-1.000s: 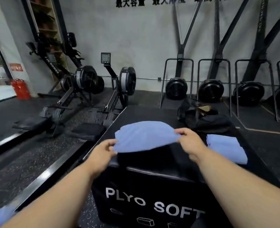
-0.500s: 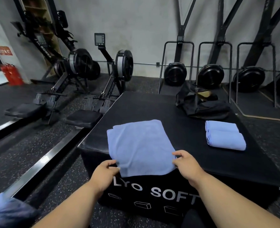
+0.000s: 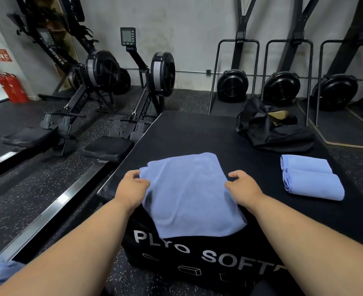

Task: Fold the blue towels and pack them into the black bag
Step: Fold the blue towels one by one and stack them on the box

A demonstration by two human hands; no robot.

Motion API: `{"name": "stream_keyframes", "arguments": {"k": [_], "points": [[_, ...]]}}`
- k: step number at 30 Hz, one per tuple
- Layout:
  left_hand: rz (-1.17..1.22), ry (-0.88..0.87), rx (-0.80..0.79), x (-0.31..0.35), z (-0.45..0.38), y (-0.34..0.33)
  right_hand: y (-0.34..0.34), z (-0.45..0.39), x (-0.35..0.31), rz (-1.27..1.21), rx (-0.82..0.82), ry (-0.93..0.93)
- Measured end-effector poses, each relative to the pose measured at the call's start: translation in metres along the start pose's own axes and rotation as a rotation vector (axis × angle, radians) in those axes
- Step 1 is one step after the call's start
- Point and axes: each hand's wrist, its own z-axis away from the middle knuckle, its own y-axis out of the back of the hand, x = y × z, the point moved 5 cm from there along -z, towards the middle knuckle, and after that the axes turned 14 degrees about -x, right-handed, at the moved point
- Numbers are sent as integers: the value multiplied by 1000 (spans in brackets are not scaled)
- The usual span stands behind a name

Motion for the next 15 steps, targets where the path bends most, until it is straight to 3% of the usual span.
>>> {"name": "stream_keyframes", "arguments": {"k": [7,15], "points": [[-126,12,26,18,-69,-8,-9,-73,-25,-141,-71,1],[-96,35,107,22,-110,-21,-13,-144,-26,-231,87,-41]]}}
